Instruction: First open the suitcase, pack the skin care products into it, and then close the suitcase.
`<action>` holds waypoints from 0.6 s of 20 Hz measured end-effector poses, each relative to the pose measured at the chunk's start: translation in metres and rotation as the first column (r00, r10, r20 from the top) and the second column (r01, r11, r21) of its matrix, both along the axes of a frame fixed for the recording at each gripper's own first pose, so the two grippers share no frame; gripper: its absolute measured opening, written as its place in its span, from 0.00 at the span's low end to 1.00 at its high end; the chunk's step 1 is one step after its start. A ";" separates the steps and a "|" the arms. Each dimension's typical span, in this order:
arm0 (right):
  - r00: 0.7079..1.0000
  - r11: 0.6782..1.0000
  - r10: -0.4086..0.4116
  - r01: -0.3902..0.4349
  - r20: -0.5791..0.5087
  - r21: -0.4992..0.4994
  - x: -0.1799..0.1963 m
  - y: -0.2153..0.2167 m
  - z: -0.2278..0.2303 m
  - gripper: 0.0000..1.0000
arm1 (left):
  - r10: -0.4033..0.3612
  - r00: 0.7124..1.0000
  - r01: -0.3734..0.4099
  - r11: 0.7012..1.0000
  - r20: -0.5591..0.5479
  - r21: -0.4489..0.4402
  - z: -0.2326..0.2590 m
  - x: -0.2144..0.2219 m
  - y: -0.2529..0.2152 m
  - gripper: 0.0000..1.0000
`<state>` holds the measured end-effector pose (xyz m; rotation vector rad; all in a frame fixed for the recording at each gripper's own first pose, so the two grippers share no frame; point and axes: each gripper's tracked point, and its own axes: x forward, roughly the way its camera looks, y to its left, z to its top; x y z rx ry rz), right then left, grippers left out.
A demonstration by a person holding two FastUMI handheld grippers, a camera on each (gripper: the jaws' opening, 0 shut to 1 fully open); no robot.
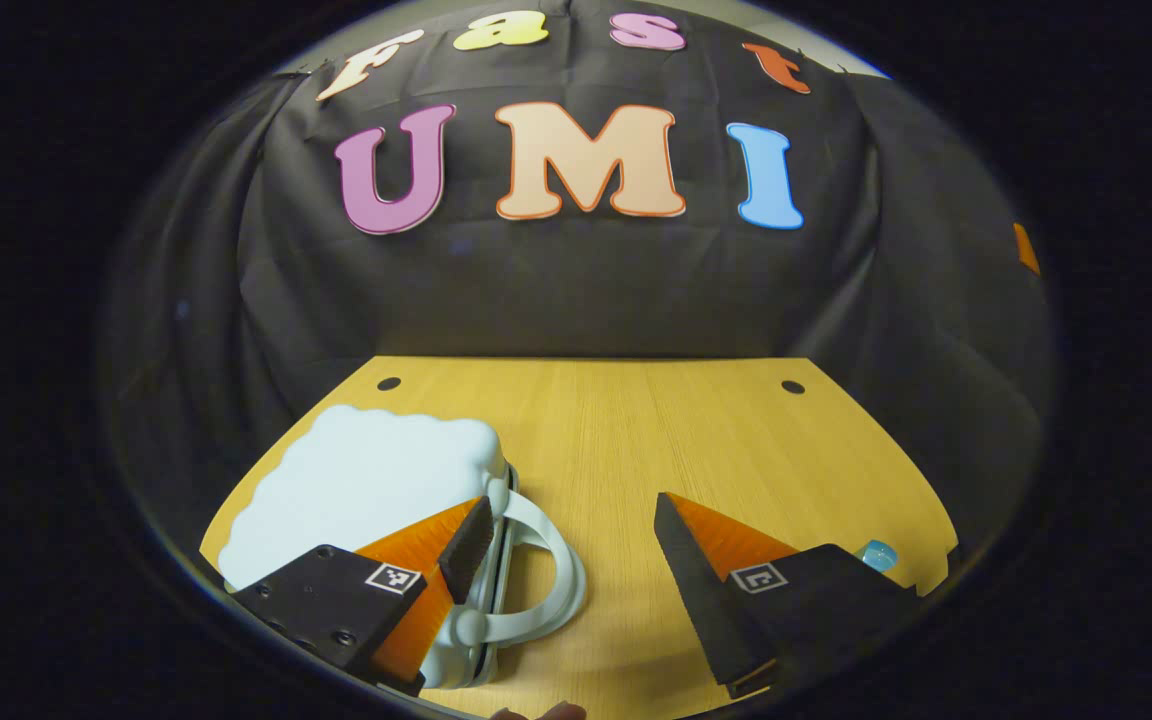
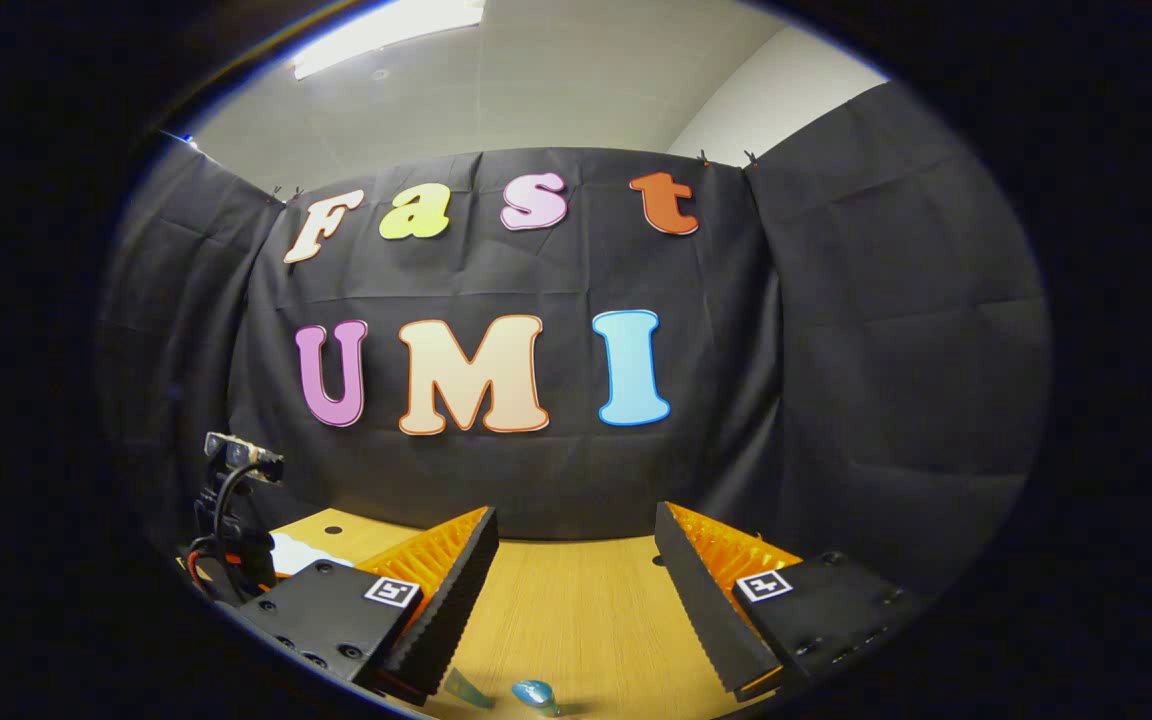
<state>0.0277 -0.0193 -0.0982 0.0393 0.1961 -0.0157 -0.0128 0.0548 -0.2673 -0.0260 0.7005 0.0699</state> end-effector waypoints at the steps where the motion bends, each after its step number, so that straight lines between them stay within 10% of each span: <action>1: 1.000 1.000 -0.007 0.007 -0.006 -0.005 0.001 -0.002 -0.001 0.98 | -0.003 1.000 0.003 1.000 -0.026 -0.001 -0.008 0.000 -0.001 0.96; 12: 0.999 0.998 -0.023 0.022 -0.025 -0.065 0.007 -0.010 -0.008 0.99 | 0.010 0.964 -0.026 0.998 -0.265 -0.057 -0.080 -0.013 -0.009 0.96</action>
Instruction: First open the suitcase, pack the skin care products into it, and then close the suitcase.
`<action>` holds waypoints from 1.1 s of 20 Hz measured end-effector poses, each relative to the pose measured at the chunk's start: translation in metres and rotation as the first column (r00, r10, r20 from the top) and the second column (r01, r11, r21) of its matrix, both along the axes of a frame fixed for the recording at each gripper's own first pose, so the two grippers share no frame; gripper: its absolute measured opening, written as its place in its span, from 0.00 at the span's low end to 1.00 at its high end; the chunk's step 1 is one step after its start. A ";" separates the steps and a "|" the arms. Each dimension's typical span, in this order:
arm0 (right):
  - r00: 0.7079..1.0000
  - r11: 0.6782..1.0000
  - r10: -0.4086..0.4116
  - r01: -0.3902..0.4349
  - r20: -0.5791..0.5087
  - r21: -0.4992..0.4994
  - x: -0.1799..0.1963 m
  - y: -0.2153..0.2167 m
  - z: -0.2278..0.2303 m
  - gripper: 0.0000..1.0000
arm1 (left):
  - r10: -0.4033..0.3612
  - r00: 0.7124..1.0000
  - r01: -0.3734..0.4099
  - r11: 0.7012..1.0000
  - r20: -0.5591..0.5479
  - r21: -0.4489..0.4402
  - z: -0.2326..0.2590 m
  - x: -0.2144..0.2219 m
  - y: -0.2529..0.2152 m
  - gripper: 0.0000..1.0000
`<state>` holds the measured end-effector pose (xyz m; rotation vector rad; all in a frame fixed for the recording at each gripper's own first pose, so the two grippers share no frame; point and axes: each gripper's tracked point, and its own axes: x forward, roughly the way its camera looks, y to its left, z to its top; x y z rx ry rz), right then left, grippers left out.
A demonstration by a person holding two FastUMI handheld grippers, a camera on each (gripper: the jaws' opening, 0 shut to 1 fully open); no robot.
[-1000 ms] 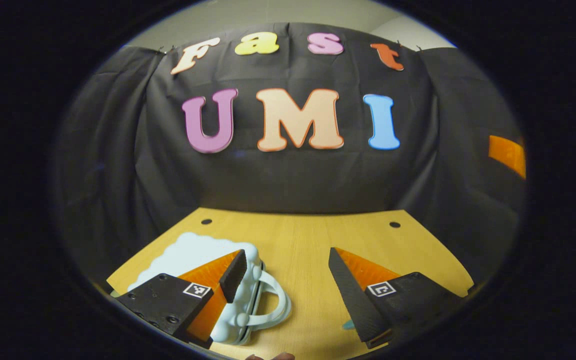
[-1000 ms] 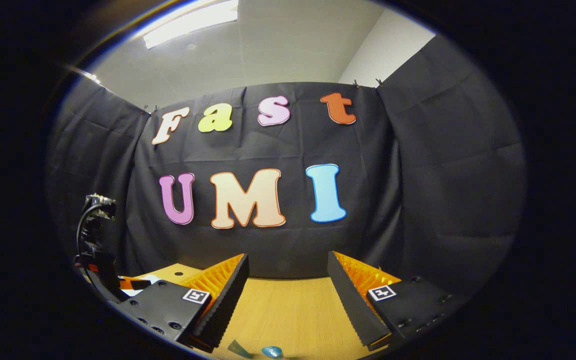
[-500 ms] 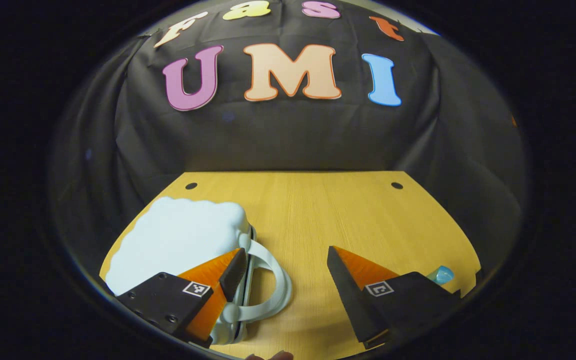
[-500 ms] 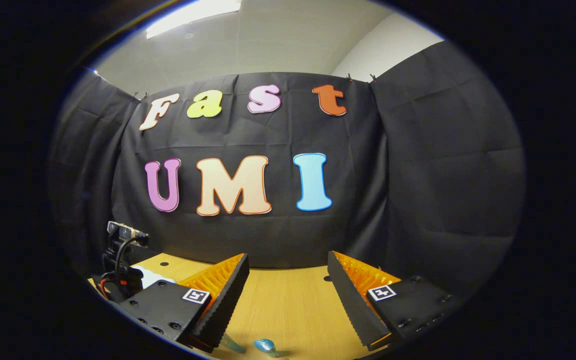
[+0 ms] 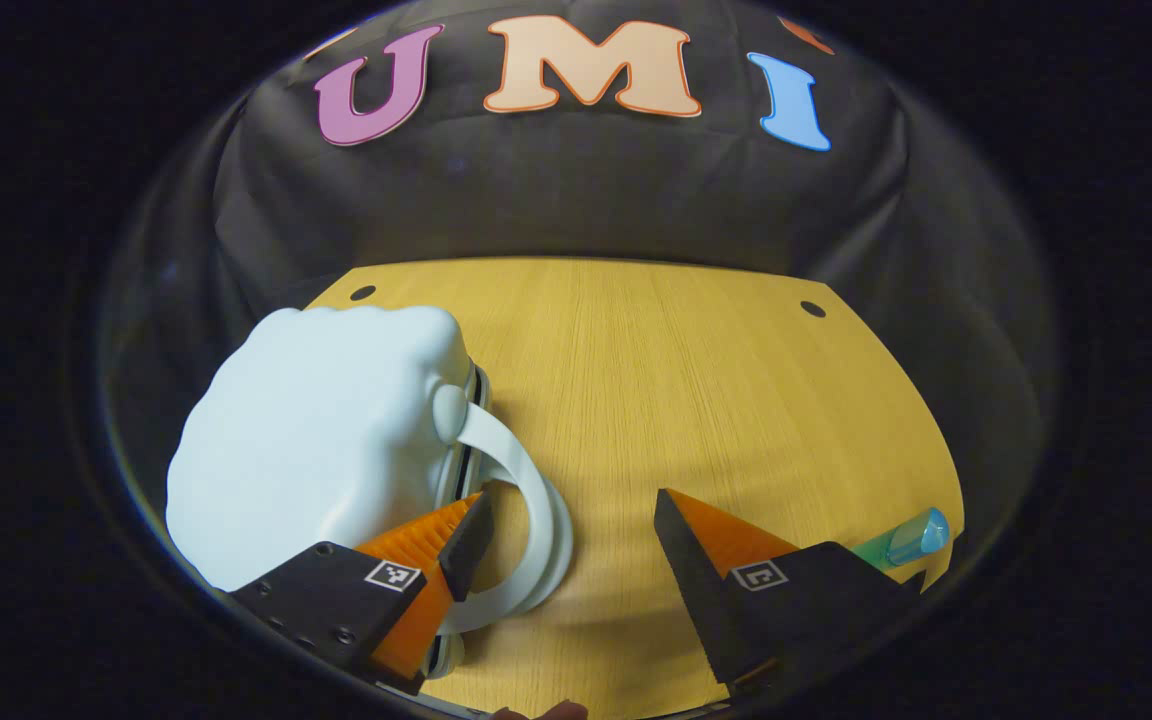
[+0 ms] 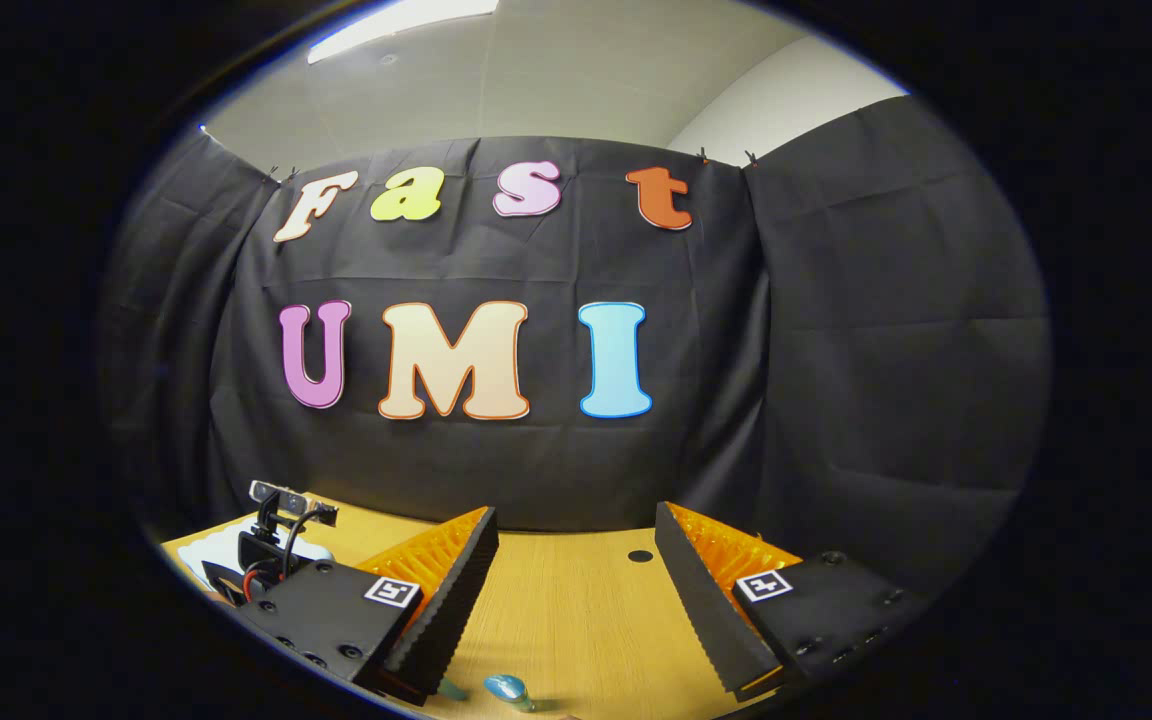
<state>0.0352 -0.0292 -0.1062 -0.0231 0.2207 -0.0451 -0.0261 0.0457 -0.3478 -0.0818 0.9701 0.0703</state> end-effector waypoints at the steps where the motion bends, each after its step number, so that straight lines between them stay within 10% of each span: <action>1: 1.000 1.000 -0.002 0.002 -0.003 -0.003 0.001 0.001 0.000 0.99 | 0.000 1.000 0.000 1.000 -0.019 -0.005 -0.005 -0.001 -0.001 0.96; 10: 1.000 0.999 -0.021 0.021 -0.017 -0.027 -0.001 -0.008 -0.011 0.98 | -0.023 0.994 0.014 0.997 -0.108 -0.078 -0.028 -0.002 -0.006 0.82; 13: 1.000 1.000 -0.022 0.022 -0.015 -0.021 0.001 -0.009 -0.012 0.98 | -0.019 0.992 0.018 1.000 -0.125 -0.014 -0.029 -0.005 0.010 0.60; 15: 1.000 1.000 -0.016 0.016 -0.015 -0.015 0.002 -0.007 -0.013 0.98 | -0.010 0.991 0.010 1.000 -0.134 -0.001 -0.032 -0.005 0.017 0.17; 22: 1.000 1.000 0.018 -0.018 -0.003 0.013 0.006 0.007 -0.015 0.98 | -0.081 0.992 0.085 0.996 -0.093 0.040 -0.013 0.001 0.015 0.00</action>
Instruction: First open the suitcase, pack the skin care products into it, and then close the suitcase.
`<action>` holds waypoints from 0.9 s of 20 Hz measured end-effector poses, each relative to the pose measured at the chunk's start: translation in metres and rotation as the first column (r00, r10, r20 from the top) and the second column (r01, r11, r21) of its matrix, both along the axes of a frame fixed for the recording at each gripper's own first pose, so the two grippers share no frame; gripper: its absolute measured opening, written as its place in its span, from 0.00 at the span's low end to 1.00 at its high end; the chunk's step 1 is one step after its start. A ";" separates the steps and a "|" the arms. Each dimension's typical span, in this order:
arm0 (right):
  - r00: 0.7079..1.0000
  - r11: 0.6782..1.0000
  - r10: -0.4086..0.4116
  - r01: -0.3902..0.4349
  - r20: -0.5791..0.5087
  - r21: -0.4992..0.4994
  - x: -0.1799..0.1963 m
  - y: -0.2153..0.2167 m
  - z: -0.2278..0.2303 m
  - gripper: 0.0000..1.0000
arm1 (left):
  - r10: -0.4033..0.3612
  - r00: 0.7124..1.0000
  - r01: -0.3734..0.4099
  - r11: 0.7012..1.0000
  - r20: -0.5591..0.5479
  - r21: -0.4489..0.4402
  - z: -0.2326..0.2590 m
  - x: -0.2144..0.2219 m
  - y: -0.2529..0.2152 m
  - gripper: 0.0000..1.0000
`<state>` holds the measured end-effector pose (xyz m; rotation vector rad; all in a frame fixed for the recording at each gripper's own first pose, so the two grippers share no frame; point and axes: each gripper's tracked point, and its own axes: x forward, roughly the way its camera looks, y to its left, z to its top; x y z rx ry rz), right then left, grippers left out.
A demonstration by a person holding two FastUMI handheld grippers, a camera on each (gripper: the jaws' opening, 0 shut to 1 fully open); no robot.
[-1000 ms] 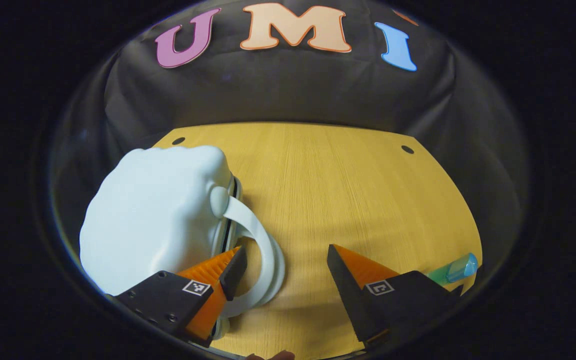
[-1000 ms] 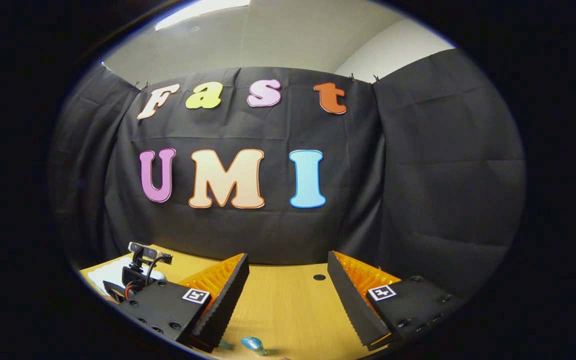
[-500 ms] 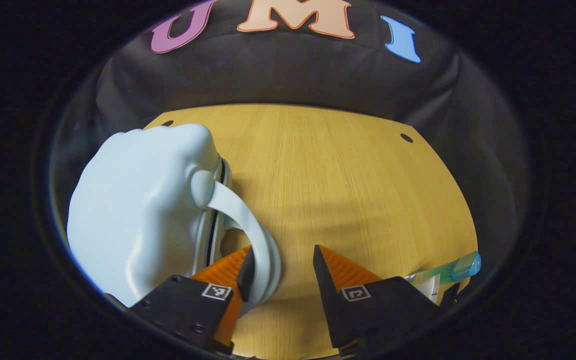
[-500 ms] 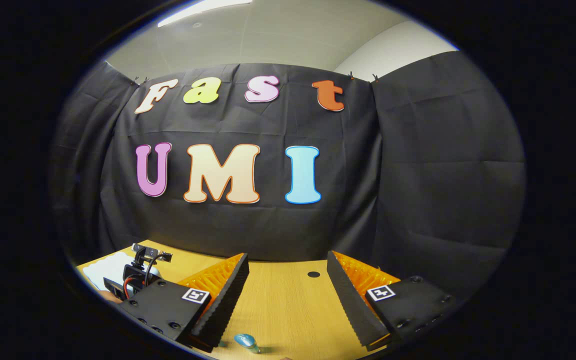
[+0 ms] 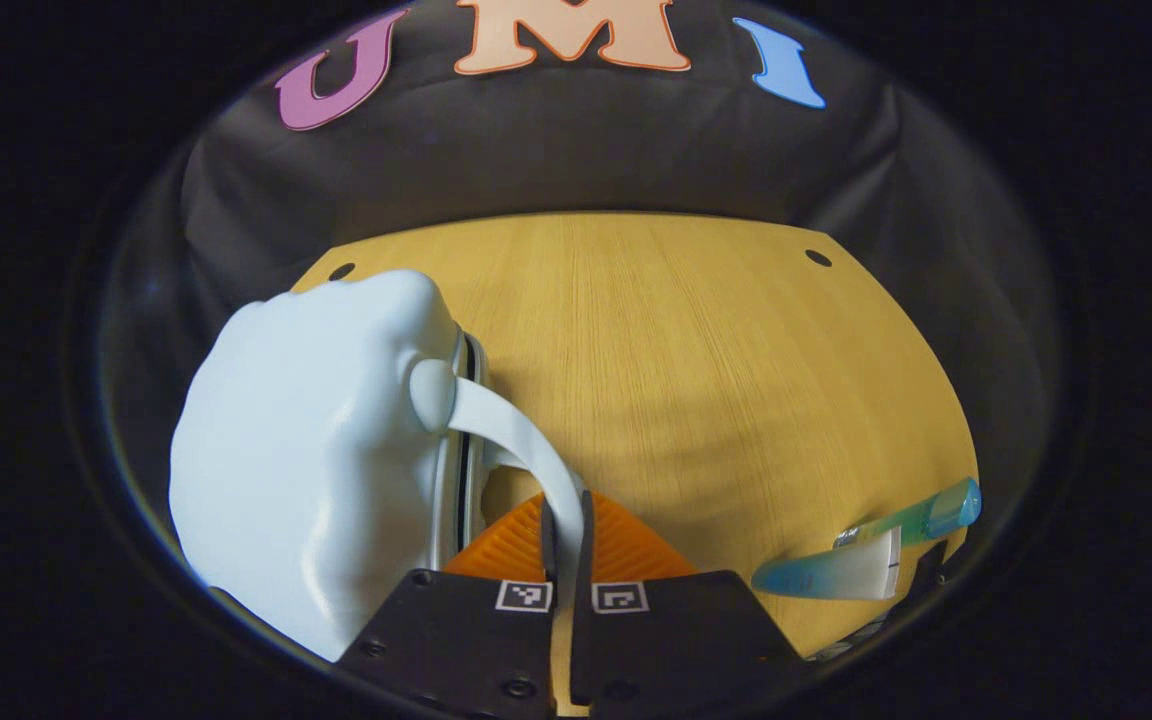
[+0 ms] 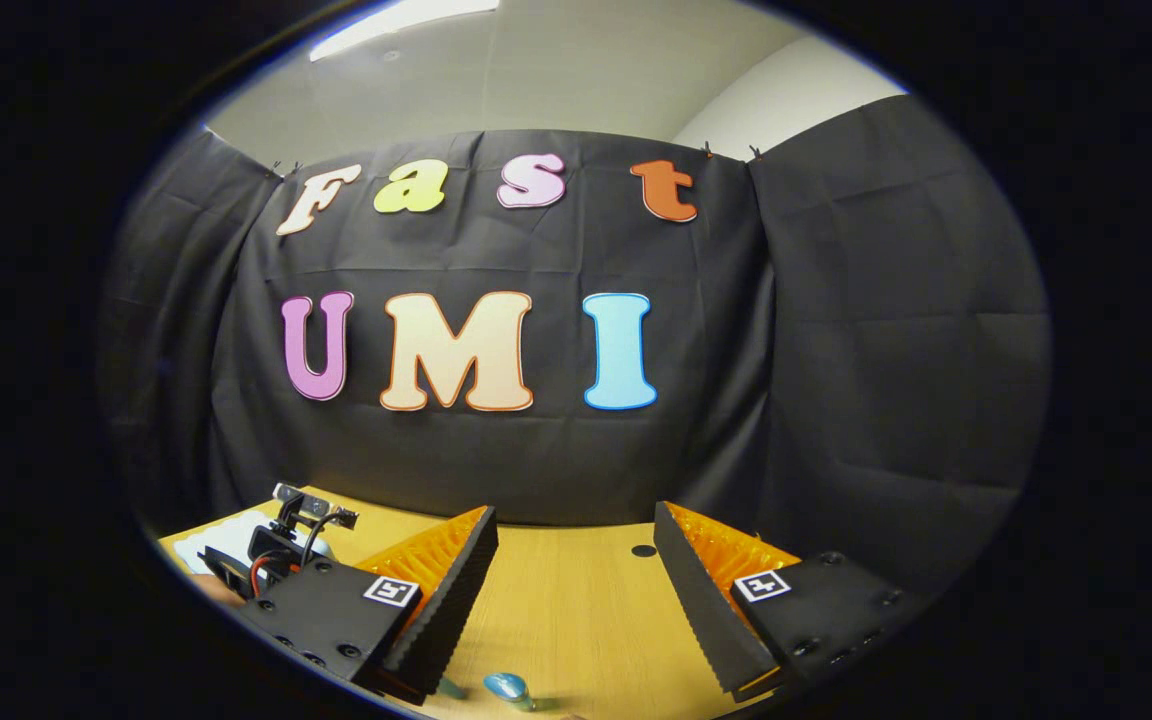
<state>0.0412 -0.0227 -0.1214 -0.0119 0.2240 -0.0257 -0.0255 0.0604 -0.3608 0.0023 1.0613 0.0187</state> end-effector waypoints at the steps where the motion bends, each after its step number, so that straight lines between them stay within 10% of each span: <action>1: 1.000 1.000 0.005 -0.005 0.004 0.006 0.001 0.002 0.001 0.98 | -0.013 1.000 0.013 1.000 0.016 0.005 0.004 0.003 0.000 0.00; 18: 0.990 0.988 0.139 -0.139 0.004 0.069 0.011 0.072 -0.008 0.98 | 0.033 0.974 -0.025 0.999 0.222 -0.038 0.148 0.031 0.085 0.00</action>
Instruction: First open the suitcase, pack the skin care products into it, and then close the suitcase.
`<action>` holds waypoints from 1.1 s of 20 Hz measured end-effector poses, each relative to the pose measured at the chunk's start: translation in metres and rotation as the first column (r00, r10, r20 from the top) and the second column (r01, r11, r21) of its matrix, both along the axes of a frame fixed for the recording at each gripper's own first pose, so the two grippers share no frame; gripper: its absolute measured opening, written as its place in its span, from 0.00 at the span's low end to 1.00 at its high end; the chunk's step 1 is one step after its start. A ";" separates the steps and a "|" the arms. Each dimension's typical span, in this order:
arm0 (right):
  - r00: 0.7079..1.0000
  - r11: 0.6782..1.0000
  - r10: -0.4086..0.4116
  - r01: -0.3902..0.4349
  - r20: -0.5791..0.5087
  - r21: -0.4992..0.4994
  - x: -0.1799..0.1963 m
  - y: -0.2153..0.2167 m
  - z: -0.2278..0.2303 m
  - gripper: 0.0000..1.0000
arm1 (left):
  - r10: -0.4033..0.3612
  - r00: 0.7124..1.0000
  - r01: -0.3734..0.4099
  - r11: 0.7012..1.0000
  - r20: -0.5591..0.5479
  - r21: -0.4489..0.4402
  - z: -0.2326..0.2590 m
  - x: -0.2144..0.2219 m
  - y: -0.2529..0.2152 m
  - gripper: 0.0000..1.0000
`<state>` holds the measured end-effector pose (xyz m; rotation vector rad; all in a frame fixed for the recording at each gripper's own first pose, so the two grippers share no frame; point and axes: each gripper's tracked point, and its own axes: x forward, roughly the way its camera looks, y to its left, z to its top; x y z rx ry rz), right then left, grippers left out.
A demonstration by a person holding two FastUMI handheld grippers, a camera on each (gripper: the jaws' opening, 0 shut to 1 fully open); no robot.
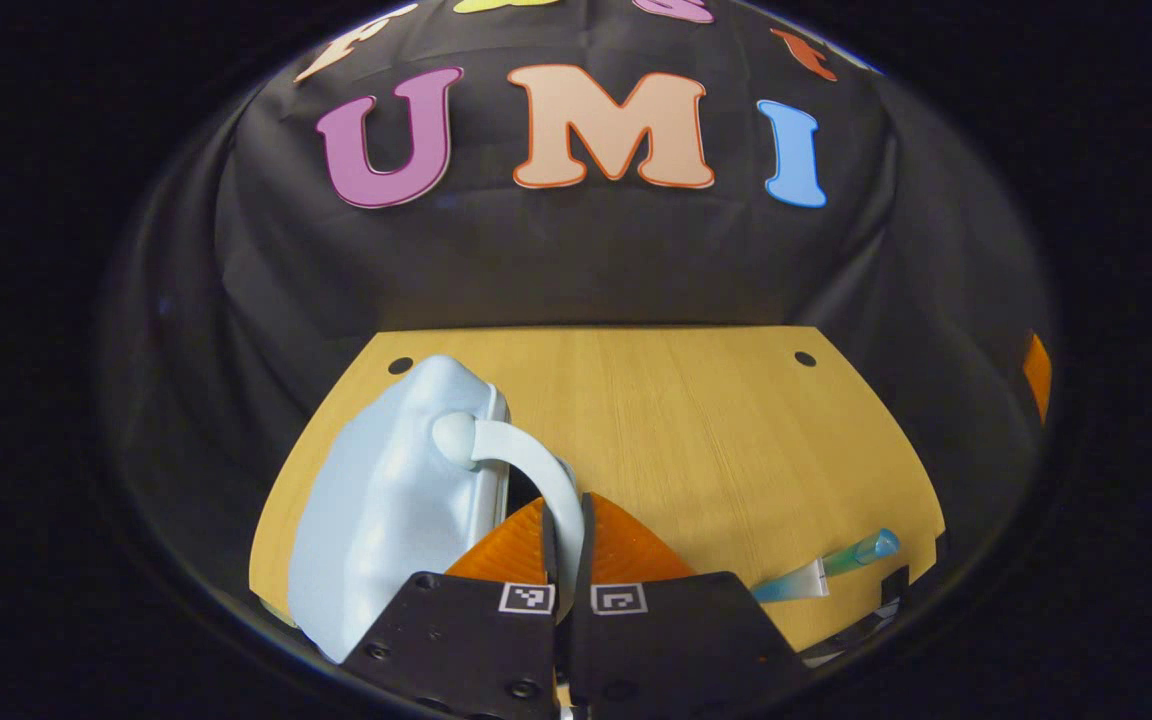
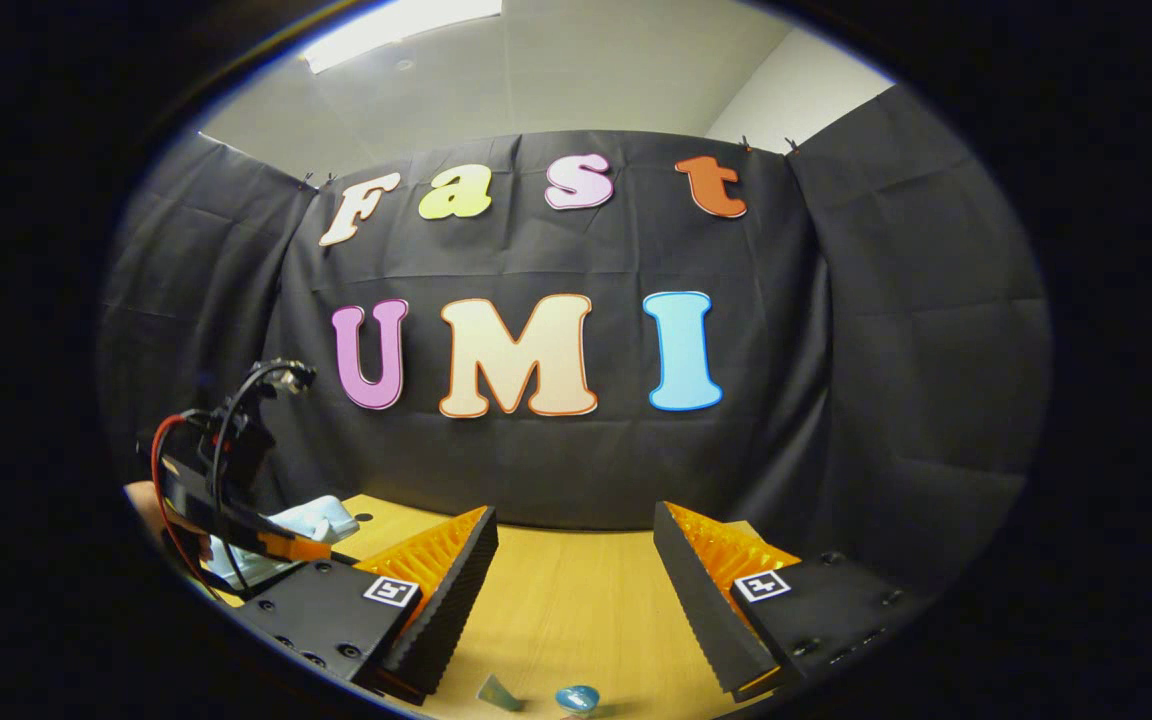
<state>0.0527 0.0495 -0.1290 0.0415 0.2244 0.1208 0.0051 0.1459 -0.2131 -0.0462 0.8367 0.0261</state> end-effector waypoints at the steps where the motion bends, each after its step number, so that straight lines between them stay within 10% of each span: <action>1: 1.000 1.000 0.008 -0.008 -0.001 0.004 0.001 0.006 -0.001 0.98 | 0.006 1.000 -0.006 1.000 0.016 -0.007 0.008 0.001 0.007 0.00; 22: 0.998 0.998 0.057 -0.056 -0.032 0.042 0.020 0.163 -0.026 0.98 | 0.128 0.977 -0.142 0.987 0.170 0.076 0.067 0.005 0.230 0.00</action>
